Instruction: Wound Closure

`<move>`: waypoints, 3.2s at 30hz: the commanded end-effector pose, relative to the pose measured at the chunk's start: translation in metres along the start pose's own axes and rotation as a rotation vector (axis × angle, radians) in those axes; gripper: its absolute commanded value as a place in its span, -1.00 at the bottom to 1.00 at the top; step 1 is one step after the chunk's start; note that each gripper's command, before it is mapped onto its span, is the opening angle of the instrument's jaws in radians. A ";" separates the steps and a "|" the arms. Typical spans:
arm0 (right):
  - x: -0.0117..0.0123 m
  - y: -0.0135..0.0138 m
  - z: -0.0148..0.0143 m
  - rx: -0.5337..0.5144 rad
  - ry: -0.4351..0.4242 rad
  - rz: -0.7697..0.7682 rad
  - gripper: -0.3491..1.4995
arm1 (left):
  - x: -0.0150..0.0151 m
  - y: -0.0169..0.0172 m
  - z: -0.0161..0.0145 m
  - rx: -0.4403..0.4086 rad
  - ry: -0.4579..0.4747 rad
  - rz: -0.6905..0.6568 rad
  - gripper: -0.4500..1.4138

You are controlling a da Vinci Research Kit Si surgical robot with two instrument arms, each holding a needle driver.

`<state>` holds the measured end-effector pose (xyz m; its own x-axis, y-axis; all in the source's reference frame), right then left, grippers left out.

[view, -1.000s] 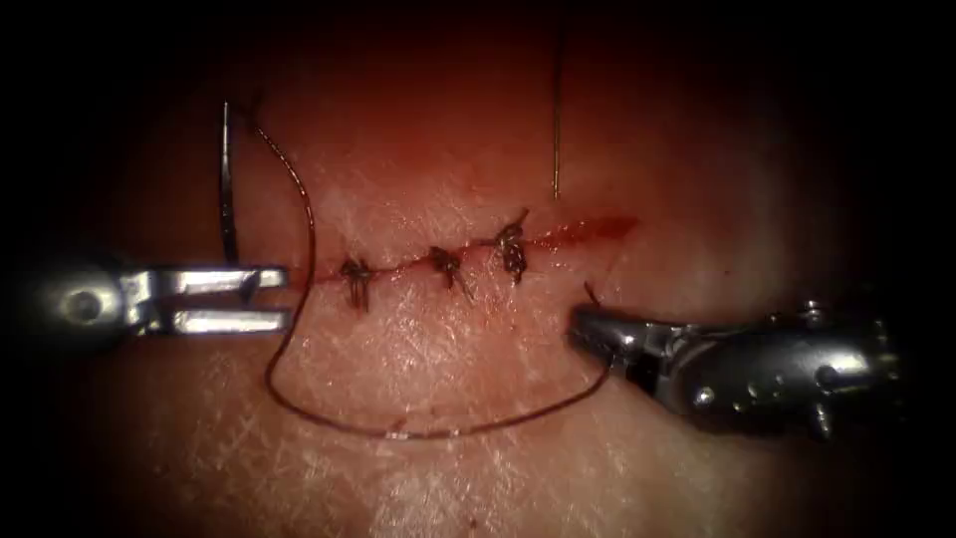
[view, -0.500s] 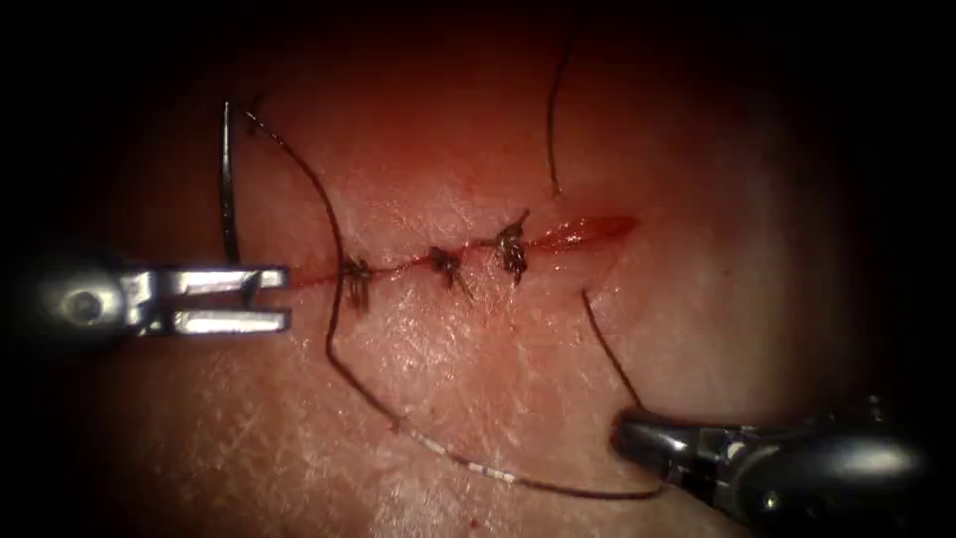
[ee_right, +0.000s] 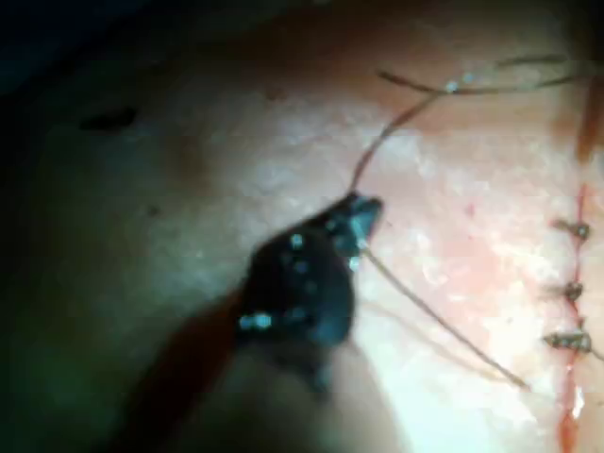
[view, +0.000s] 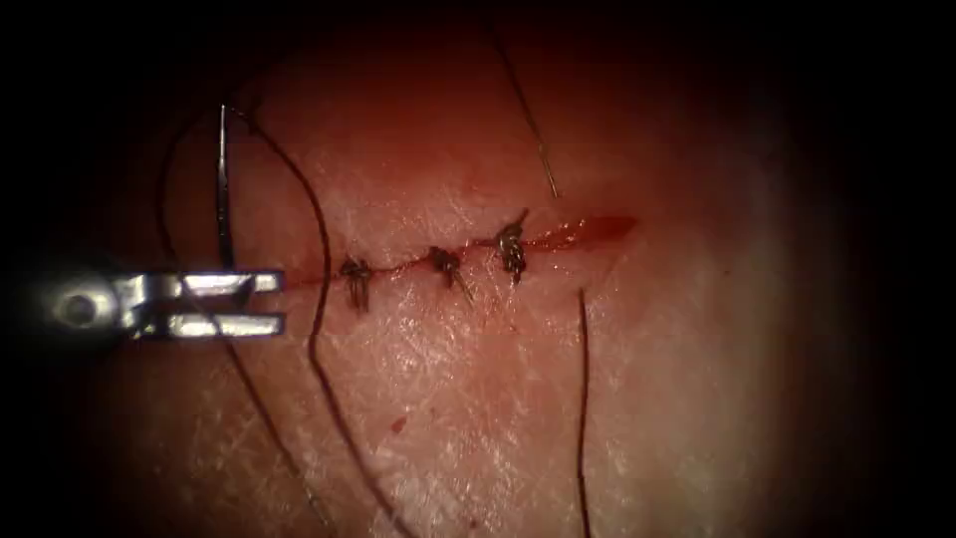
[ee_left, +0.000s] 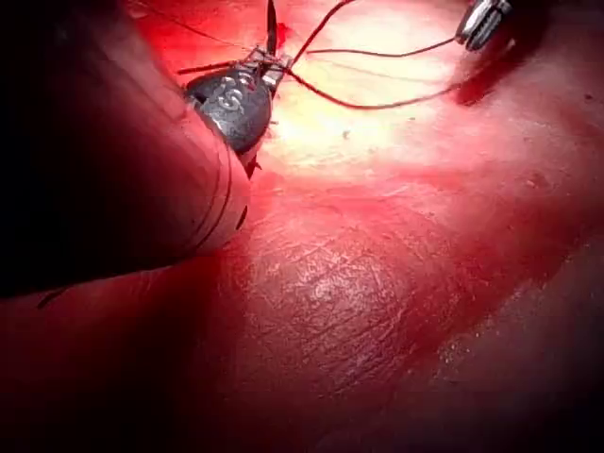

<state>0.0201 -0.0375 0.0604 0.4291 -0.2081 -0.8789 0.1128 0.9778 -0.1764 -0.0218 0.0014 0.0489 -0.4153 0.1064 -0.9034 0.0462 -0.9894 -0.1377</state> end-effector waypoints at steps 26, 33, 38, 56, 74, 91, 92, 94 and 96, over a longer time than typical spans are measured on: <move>-0.0123 0.0076 0.0042 -0.206 -0.086 0.009 0.96 | -0.0016 -0.0001 0.0005 -0.012 -0.007 -0.003 -1.00; -0.0119 0.0076 0.0049 -0.198 -0.094 -0.031 0.91 | -0.0016 -0.0001 0.0005 -0.011 -0.007 -0.003 -1.00; -0.0103 0.0082 0.0054 -0.230 -0.076 -0.025 0.82 | -0.0017 -0.0001 0.0005 -0.011 -0.007 -0.003 -1.00; -0.0076 0.0036 -0.0018 -0.110 -0.144 -0.109 -1.00 | -0.0018 -0.0001 0.0005 -0.011 -0.007 -0.002 -1.00; 0.0016 -0.0008 -0.0005 -0.013 -0.070 -0.120 -1.00 | -0.0021 -0.0001 0.0007 -0.013 -0.013 0.001 -1.00; 0.0038 -0.0040 0.0003 0.112 -0.049 -0.120 -1.00 | -0.0021 -0.0001 0.0007 -0.013 -0.013 0.001 -1.00; 0.0040 -0.0041 0.0003 0.117 -0.051 -0.122 -1.00 | -0.0021 -0.0001 0.0007 -0.013 -0.013 0.001 -1.00; 0.0042 -0.0043 0.0003 0.118 -0.050 -0.124 -1.00 | -0.0021 -0.0001 0.0007 -0.013 -0.013 0.001 -1.00; 0.0042 -0.0044 0.0003 0.123 -0.053 -0.124 -1.00 | -0.0021 -0.0001 0.0007 -0.013 -0.013 0.001 -1.00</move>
<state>0.0212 -0.0418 0.0572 0.4516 -0.3351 -0.8269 0.2767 0.9337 -0.2272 -0.0211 0.0014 0.0504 -0.4284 0.1039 -0.8976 0.0572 -0.9883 -0.1417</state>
